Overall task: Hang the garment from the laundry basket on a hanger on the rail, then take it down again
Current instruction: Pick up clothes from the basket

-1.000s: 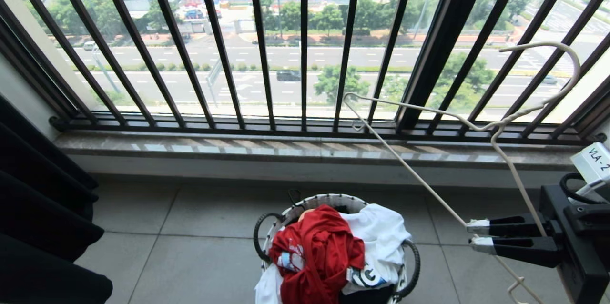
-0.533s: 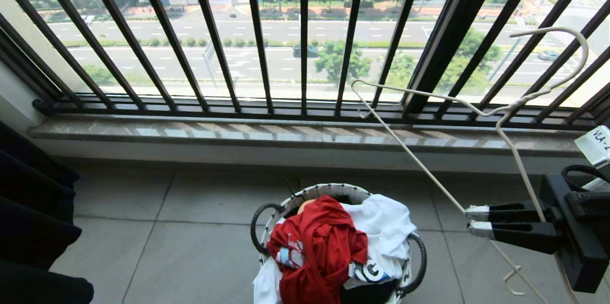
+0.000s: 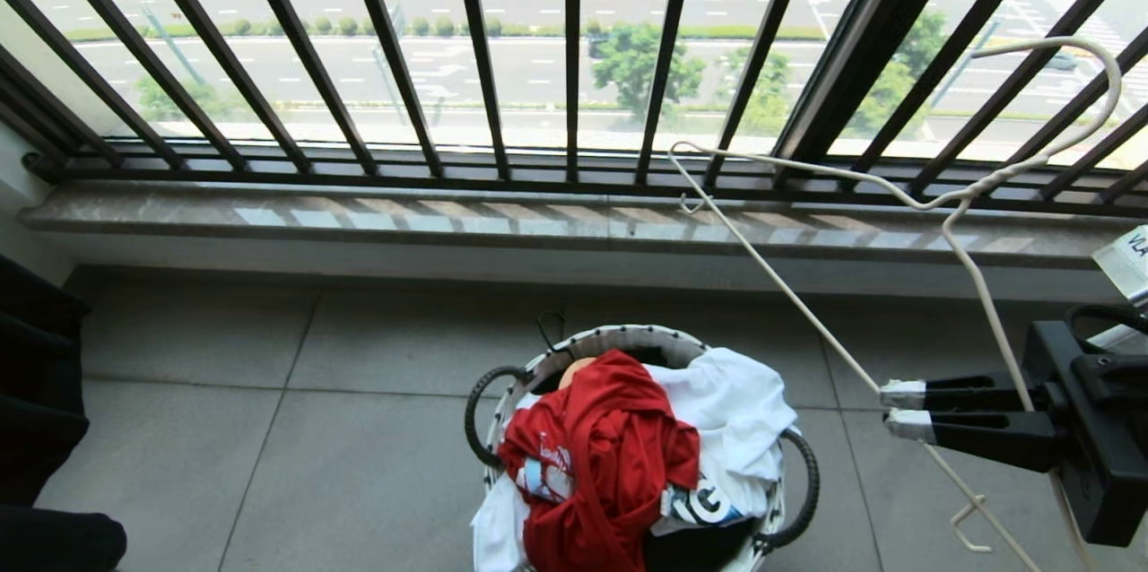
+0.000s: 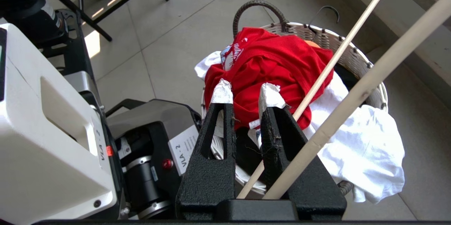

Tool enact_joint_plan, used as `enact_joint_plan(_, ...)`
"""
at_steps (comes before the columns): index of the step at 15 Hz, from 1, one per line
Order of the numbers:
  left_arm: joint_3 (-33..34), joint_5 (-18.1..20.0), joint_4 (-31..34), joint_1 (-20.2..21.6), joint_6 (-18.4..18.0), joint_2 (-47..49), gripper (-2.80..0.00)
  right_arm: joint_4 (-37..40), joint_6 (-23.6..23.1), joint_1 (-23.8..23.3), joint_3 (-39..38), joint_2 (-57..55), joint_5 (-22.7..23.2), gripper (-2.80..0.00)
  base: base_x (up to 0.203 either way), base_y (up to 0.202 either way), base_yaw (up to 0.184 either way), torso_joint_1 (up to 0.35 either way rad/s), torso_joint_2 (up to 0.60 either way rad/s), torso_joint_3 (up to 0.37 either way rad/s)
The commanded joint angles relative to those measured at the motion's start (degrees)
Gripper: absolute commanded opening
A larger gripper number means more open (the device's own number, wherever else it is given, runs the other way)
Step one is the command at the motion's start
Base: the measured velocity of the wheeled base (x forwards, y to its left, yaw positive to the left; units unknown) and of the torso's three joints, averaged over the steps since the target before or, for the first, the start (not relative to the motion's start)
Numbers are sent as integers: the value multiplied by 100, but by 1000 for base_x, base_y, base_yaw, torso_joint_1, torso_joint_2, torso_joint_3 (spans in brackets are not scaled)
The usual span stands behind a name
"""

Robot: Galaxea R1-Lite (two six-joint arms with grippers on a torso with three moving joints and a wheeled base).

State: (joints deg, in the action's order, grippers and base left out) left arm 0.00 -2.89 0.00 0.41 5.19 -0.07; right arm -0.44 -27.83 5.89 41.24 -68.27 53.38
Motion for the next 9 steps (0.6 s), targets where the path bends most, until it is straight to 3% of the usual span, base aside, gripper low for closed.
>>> enact_joint_plan(1,0,-10,0,2,1,14,-280,-6,219,0,70,-71,32,-280,0,0,0,2,4,-57)
enact_joint_plan(9,5,-18,0,2,-15,7,-280,0,353,16,191,-171,32,-280,0,0,0,0,1,-4)
